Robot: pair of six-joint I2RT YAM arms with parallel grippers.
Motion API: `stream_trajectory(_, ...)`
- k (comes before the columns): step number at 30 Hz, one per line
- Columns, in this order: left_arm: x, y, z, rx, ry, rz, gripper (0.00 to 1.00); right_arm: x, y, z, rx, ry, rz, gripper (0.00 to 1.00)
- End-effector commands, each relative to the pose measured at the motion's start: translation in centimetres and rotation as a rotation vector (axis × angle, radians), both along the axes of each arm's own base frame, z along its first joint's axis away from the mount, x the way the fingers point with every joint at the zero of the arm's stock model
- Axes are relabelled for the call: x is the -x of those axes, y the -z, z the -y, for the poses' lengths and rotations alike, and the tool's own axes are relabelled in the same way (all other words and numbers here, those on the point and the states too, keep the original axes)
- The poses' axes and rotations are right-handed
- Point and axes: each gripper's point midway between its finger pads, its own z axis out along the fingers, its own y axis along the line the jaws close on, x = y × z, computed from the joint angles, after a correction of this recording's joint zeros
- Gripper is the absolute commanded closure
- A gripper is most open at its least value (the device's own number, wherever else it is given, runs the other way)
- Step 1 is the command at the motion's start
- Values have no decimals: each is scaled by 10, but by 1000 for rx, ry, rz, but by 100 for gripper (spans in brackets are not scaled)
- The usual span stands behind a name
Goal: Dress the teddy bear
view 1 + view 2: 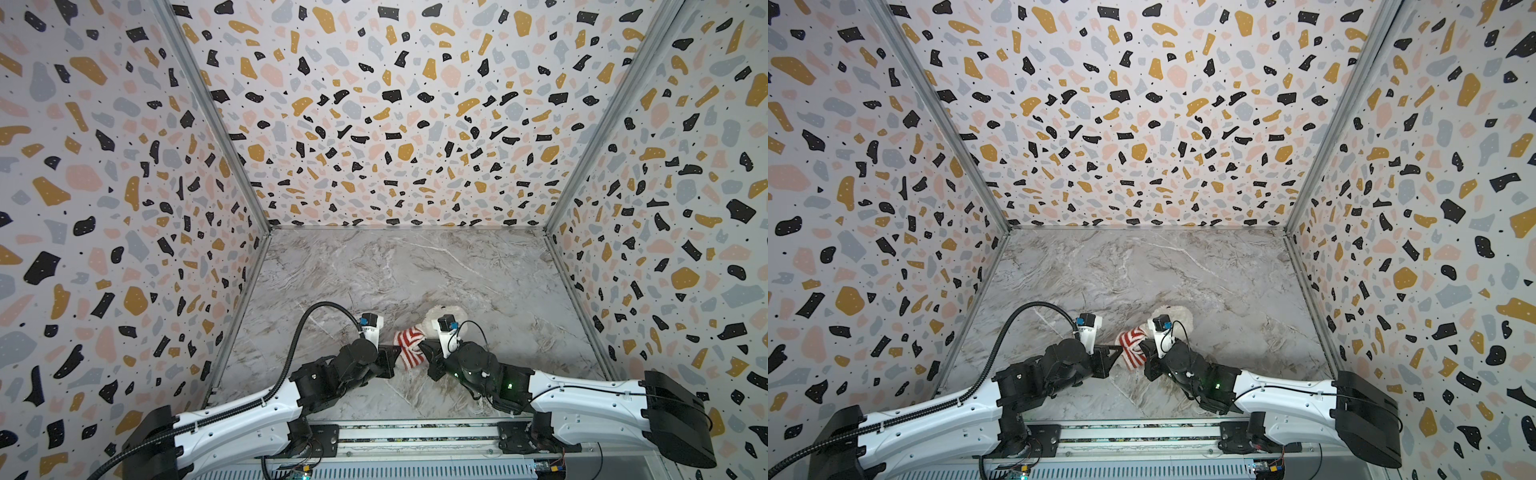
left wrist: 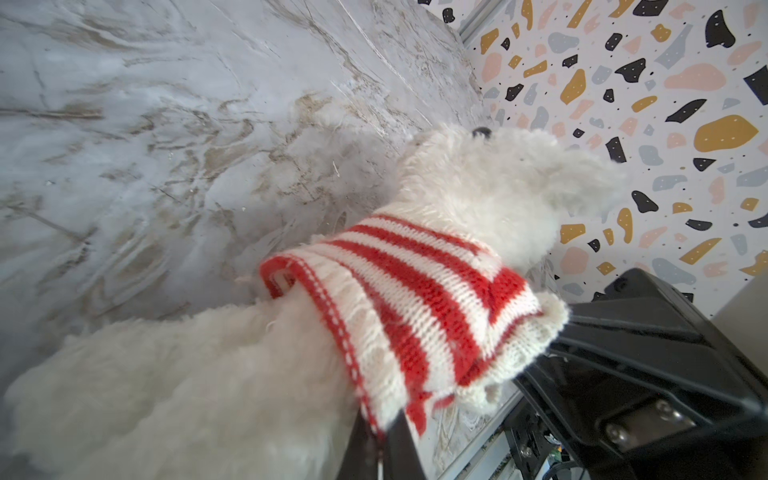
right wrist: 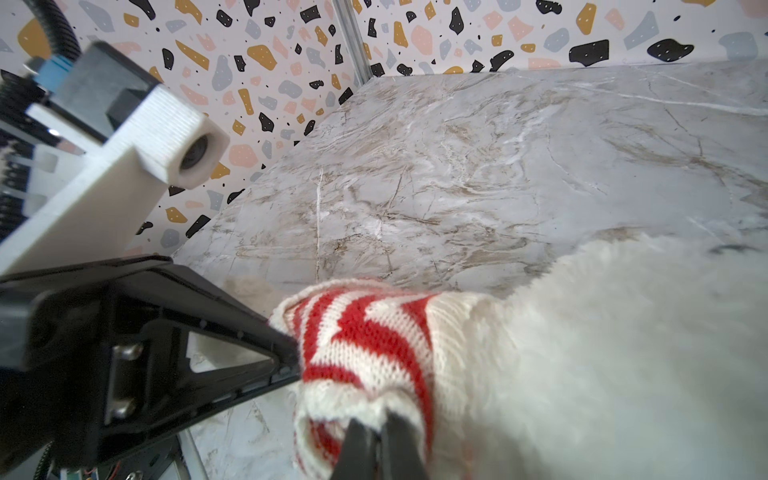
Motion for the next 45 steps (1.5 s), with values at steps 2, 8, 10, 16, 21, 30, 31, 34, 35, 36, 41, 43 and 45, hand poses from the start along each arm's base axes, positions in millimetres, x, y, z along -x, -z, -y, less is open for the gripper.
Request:
stream_trajectory(2, -12, 19, -22, -85, -81, 4, 99, -2, -17, 8, -44, 33, 24, 100)
stream_trajectory(8, -24, 28, -38, -131, -118, 10, 100, 1, -15, 14, -27, 31, 13, 100)
stream_trajectory(10, -27, 28, -40, -129, -126, 12, 100, 3, -15, 14, -22, 19, 13, 100)
stream_trajectory(16, -33, 26, -46, -134, -143, 29, 100, 6, -14, 13, 3, -1, 9, 100)
stream_trajectory(21, -36, 25, -50, -132, -148, 39, 100, 7, -15, 11, 16, -10, 6, 100)
stream_trajectory(30, -44, 29, -58, -144, -156, 41, 100, 10, -12, 13, 46, -18, -16, 100)
stream_trajectory(31, -45, 30, -58, -146, -157, 40, 100, 10, -11, 13, 49, -20, -19, 100)
stream_trajectory(34, -46, 34, -58, -157, -156, 35, 100, 12, -11, 13, 47, -36, -11, 100)
stream_trajectory(35, -47, 34, -58, -157, -157, 34, 100, 14, -11, 11, 46, -49, -4, 100)
stream_trajectory(36, -47, 35, -58, -157, -158, 33, 100, 15, -12, 10, 46, -65, 5, 100)
stream_trajectory(41, -49, 37, -60, -160, -162, 34, 100, 23, -14, 2, 52, -136, 27, 100)
stream_trajectory(43, -49, 41, -63, -171, -166, 26, 100, 26, -16, 1, 37, -153, 36, 100)
stream_trajectory(45, -49, 44, -66, -180, -171, 23, 100, 25, -17, 5, 34, -139, 37, 100)
